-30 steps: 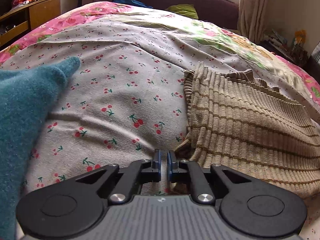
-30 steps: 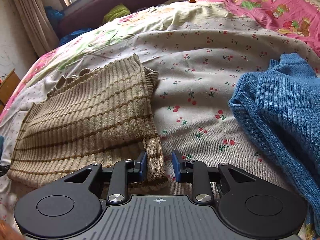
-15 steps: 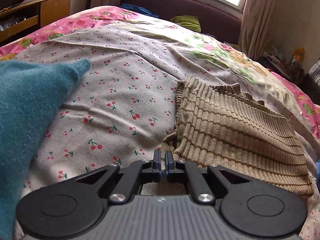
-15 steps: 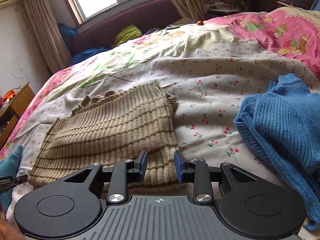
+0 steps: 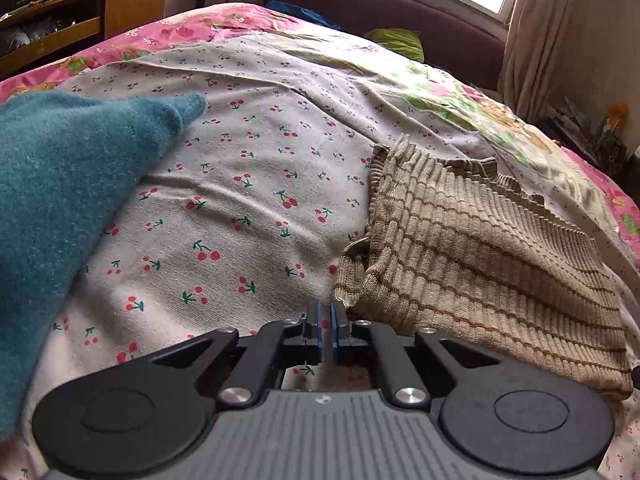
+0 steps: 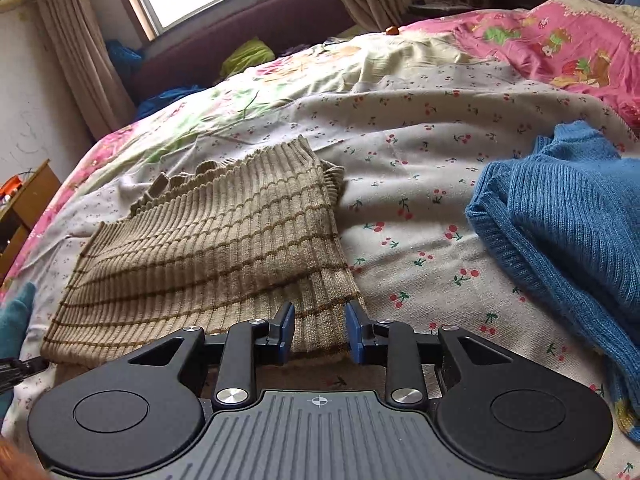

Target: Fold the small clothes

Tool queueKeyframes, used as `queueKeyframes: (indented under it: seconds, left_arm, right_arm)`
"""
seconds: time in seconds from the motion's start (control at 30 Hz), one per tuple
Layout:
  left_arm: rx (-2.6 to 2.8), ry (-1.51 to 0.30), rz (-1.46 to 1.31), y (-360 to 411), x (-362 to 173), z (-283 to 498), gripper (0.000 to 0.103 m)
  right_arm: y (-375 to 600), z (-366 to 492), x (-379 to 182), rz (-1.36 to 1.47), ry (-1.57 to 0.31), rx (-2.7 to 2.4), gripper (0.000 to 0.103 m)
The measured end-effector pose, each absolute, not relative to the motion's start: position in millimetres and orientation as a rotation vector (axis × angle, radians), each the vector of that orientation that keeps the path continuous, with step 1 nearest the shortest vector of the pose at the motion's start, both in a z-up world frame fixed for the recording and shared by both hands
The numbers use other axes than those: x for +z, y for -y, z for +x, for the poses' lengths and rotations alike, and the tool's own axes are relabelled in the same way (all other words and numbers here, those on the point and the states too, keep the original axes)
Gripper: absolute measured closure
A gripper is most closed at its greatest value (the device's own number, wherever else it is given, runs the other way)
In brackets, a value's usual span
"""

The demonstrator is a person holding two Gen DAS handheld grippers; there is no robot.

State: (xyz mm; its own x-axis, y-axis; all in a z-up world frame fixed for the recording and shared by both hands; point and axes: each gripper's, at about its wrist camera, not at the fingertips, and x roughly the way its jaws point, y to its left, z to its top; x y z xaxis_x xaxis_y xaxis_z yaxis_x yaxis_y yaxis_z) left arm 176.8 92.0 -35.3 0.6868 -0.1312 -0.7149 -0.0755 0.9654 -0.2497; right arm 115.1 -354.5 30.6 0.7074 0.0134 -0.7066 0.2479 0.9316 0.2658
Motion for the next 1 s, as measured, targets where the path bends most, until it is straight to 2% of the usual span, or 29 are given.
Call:
queueKeyframes:
  seconds: [0.13, 0.33, 0.57, 0.7, 1.0]
  left_arm:
    - [-0.048, -0.87, -0.211, -78, -43, 178, 0.083]
    - [-0.063, -0.861, -0.224, -76, -43, 169, 0.083]
    - [-0.14, -0.732, -0.159, -50, -10, 170, 0.083]
    - [-0.207, -0.696, -0.152, -28, -1, 184, 0.083]
    - [-0.278, -0.731, -0.103, 19, -21, 225, 0.083]
  right_arm:
    - [361, 121, 7, 0.36, -0.874, -0.189, 0.075]
    - [366, 95, 27, 0.458, -0.793, -0.17, 0.073]
    - [391, 85, 13, 0.795, -0.727, -0.128, 0.072]
    - [409, 95, 4, 0.937, -0.704, -0.088, 0.067]
    - [426, 156, -11, 0.89, -0.735, -0.028, 0.064]
